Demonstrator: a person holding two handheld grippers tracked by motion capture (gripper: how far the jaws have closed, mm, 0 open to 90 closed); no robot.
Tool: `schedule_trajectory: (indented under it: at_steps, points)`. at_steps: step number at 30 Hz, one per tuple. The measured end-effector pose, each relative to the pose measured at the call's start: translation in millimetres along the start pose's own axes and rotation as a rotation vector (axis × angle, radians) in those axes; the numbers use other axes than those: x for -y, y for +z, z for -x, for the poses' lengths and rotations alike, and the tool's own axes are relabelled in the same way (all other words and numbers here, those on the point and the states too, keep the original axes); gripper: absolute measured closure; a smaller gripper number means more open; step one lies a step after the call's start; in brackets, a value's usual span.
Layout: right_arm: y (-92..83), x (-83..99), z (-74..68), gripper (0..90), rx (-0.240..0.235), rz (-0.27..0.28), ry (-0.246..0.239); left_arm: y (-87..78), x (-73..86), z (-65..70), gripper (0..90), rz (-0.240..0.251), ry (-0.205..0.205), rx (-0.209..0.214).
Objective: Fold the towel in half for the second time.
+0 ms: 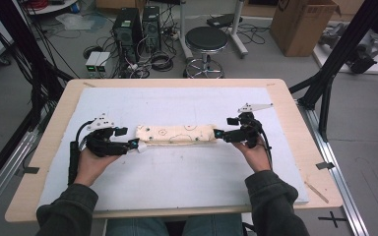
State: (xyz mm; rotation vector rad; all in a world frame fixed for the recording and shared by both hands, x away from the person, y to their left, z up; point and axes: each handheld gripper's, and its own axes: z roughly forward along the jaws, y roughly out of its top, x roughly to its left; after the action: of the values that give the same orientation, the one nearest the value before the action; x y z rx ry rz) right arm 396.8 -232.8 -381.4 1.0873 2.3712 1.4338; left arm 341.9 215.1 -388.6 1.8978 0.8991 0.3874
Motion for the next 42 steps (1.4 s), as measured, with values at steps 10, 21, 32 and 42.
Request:
schedule_trajectory:
  at_steps: [10, 21, 32, 42]
  points:
    - [-1.8, 10.3, -1.6, 12.5, -0.001, -0.007, -0.001, -3.0, 9.8, 2.9, 31.3, -0.01, 0.007, 0.0]
    - [-5.7, 10.6, -11.5, 12.5, -0.01, -0.007, -0.032, -12.3, 20.3, 8.1, 29.9, -0.005, 0.01, 0.002]
    - [-10.4, 24.0, -16.2, 12.5, -0.008, -0.012, -0.035, -20.0, 28.6, 13.3, 28.2, -0.008, 0.014, -0.003]
    - [-16.4, 37.9, -17.5, 12.5, 0.0, -0.005, -0.043, -24.7, 36.6, 18.0, 27.3, -0.011, 0.013, 0.004]
